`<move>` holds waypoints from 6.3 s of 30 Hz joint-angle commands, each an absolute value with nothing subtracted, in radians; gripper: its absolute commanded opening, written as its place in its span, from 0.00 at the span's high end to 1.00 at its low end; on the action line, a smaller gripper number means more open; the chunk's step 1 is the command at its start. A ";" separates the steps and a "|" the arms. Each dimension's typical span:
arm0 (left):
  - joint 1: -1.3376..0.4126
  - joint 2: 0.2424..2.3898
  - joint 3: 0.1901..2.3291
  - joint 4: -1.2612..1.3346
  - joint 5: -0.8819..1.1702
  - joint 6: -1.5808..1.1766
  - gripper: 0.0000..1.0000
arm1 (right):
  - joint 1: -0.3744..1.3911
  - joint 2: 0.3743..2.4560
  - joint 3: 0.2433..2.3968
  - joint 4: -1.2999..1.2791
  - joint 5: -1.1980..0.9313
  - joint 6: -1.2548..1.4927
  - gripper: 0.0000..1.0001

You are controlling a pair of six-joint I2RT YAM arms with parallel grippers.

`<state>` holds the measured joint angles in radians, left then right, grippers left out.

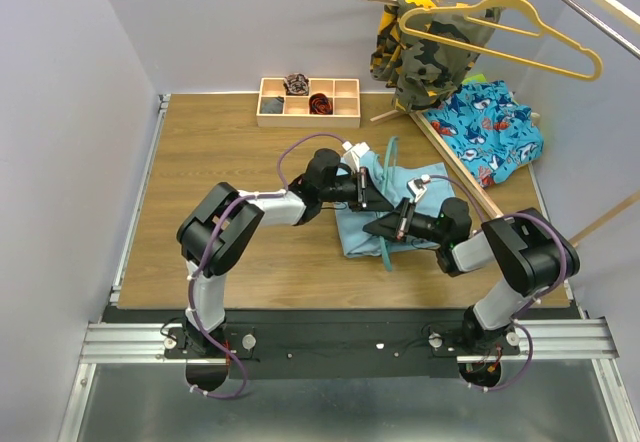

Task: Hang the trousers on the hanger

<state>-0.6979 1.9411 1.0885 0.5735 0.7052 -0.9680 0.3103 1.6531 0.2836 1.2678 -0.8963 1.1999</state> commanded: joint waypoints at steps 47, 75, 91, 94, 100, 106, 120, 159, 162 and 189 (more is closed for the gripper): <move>-0.615 1.844 0.910 0.535 0.591 -0.897 1.00 | 0.264 1.712 0.856 0.130 -0.699 0.552 0.53; -0.483 1.677 0.788 0.463 0.733 -0.853 1.00 | 0.255 1.551 0.776 -0.064 -0.483 0.565 0.99; -0.482 1.718 0.808 0.518 0.738 -0.867 0.81 | 0.255 1.598 0.813 -0.061 -0.528 0.535 0.99; -0.482 1.742 0.816 0.537 0.744 -0.880 0.80 | 0.255 1.603 0.808 -0.063 -0.532 0.535 0.99; -0.495 1.758 0.827 0.568 0.750 -0.902 0.78 | 0.255 1.609 0.804 -0.063 -0.537 0.526 0.99; -0.495 1.747 0.811 0.508 0.692 -0.913 1.00 | 0.255 1.569 0.767 -0.064 -0.528 0.552 0.99; -0.482 1.703 0.822 0.348 0.539 -0.838 1.00 | 0.244 1.287 0.770 -0.261 -0.456 0.592 0.99; -0.563 1.509 1.104 0.049 0.459 -0.738 1.00 | -0.029 1.258 0.893 -0.581 -0.091 0.423 0.99; -0.581 1.499 1.132 0.029 0.483 -0.758 1.00 | -0.029 1.275 0.908 -0.583 -0.061 0.417 0.99; -0.706 1.505 1.316 -0.046 0.492 -0.810 1.00 | -0.029 1.390 1.009 -0.551 0.054 0.400 0.33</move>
